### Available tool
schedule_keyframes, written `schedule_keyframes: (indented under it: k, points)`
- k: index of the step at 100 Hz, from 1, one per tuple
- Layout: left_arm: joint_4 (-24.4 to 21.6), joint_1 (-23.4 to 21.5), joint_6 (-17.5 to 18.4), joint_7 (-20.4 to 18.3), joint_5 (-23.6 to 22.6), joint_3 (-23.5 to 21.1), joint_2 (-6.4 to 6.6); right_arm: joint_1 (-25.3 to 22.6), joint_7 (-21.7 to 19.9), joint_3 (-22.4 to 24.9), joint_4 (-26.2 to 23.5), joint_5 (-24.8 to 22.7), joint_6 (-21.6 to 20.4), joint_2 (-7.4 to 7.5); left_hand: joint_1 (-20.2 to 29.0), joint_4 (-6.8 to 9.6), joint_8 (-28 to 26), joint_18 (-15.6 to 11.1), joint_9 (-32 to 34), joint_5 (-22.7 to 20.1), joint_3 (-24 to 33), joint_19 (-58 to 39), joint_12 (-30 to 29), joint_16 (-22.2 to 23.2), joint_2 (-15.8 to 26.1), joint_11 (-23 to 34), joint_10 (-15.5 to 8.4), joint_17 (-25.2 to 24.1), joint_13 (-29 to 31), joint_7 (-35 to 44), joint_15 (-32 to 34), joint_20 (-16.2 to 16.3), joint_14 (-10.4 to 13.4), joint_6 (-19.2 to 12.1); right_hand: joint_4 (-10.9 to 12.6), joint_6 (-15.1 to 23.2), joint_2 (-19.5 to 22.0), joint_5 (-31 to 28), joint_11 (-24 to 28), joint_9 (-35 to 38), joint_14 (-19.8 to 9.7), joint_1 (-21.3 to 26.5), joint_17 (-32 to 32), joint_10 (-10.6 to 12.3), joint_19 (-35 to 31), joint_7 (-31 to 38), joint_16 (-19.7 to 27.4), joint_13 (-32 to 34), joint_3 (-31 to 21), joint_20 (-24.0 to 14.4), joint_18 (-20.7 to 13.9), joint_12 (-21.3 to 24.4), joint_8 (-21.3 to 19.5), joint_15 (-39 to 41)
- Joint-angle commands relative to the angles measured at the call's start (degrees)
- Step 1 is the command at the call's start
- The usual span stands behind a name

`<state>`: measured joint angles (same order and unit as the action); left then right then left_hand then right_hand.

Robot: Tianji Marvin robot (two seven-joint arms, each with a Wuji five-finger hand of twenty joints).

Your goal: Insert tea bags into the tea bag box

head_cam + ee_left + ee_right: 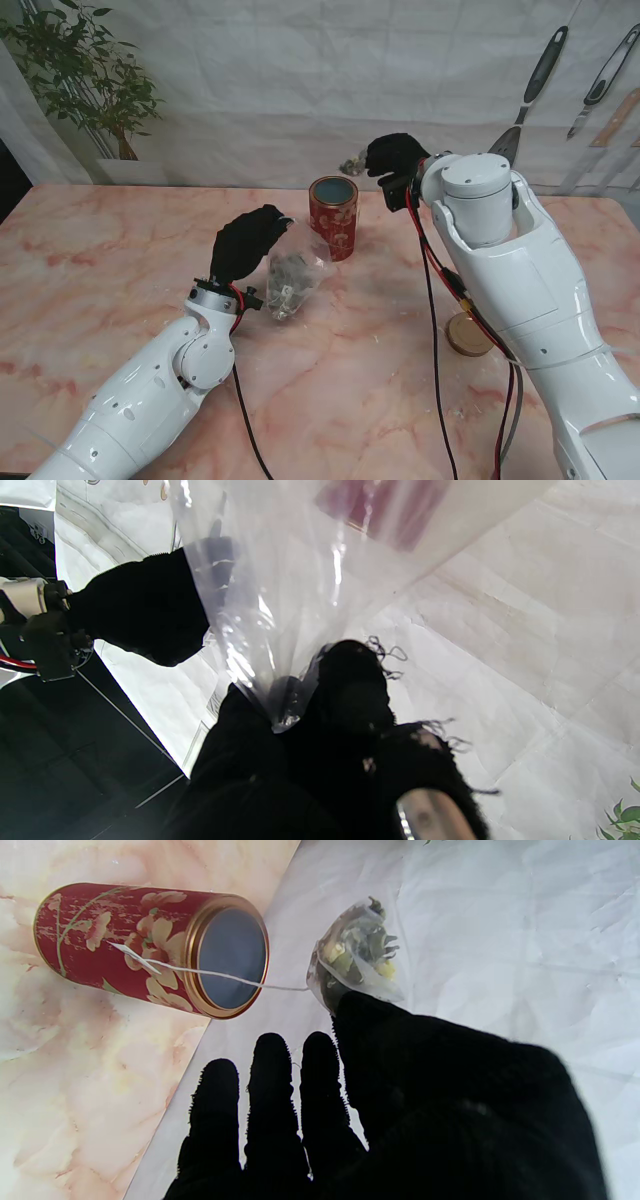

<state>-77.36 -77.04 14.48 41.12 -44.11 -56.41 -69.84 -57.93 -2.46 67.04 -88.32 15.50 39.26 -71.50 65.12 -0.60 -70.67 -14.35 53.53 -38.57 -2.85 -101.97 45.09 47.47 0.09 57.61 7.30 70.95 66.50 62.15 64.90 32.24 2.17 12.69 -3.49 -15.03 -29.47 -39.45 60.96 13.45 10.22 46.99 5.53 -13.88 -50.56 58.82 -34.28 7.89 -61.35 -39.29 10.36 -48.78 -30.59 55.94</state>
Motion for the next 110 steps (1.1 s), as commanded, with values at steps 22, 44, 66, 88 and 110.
schedule_keyframes:
  k: [22, 44, 66, 88, 110]
  points:
    - [0.3, 0.1, 0.3, -0.5, 0.6, -0.3, -0.08, 2.8, 2.0, -1.1, 1.0, -0.2, 0.3, -1.66, 3.3, 2.48, -1.3, -5.0, 6.9, -5.3, 3.7, -15.4, 1.0, 0.0, 2.4, 11.0, -8.9, -7.3, 6.3, 7.8, 17.3, -0.5, -9.7, 8.3, 0.9, -0.7, -1.8, -3.0, 1.2, 0.8, 0.1, 0.5, -0.1, -0.1, -1.3, 2.3, -0.9, 0.8, -2.0, -1.2, -0.9, -0.5, -0.5, 1.4]
    - [0.5, 0.0, 0.4, -0.5, 0.8, -0.5, -0.09, 4.7, 3.4, -2.2, 1.9, -0.1, 0.7, -2.44, 3.3, 2.47, -1.2, -4.9, 6.9, -5.3, 3.7, -15.4, 1.0, 0.0, 2.5, 11.0, -8.9, -7.3, 6.3, 7.8, 17.4, -0.5, -9.7, 8.3, 0.8, -0.7, -2.0, -3.2, 1.1, 0.9, 0.2, 0.6, -0.1, -0.2, -1.6, 2.0, -0.9, 1.0, -2.1, -1.2, -0.7, -0.6, -0.5, 1.5]
    - [0.8, 0.0, 0.6, -0.4, 0.9, -0.6, -0.14, 6.4, 4.9, -3.1, 2.8, 0.1, 0.7, -3.26, 3.3, 2.48, -1.2, -4.9, 6.8, -5.3, 3.7, -15.4, 1.0, 0.0, 2.4, 11.0, -9.0, -7.3, 6.3, 7.8, 17.4, -0.5, -9.6, 8.3, 0.8, -0.8, -2.2, -3.4, 1.0, 1.2, 0.2, 0.7, -0.1, -0.3, -1.8, 1.9, -1.0, 1.2, -2.2, -1.3, -0.7, -0.6, -0.6, 1.5]
    - [1.1, 0.0, 0.8, -0.4, 1.2, -0.8, -0.18, 7.5, 5.6, -4.0, 3.8, 0.5, 0.3, -3.79, 3.3, 2.47, -1.2, -4.9, 6.8, -5.3, 3.7, -15.4, 1.1, 0.0, 2.4, 11.0, -9.0, -7.3, 6.2, 7.8, 17.3, -0.5, -9.7, 8.3, 0.7, -0.7, -2.3, -3.6, 1.0, 1.3, 0.3, 0.7, -0.1, -0.3, -2.0, 1.7, -1.0, 1.4, -2.1, -1.3, -0.7, -0.7, -0.5, 1.4]
    - [1.2, 0.0, 0.9, -0.3, 1.3, -0.9, -0.22, 8.4, 6.0, -4.6, 5.4, 0.7, 0.5, -4.23, 3.3, 2.46, -1.2, -4.9, 6.9, -5.2, 3.7, -15.5, 1.1, 0.0, 2.4, 11.0, -8.9, -7.3, 6.2, 7.8, 17.3, -0.5, -9.6, 8.4, 0.6, -0.6, -2.2, -3.6, 1.0, 1.4, 0.3, 0.7, -0.1, -0.2, -2.1, 1.6, -1.0, 1.5, -2.0, -1.2, -0.7, -0.7, -0.5, 1.4]
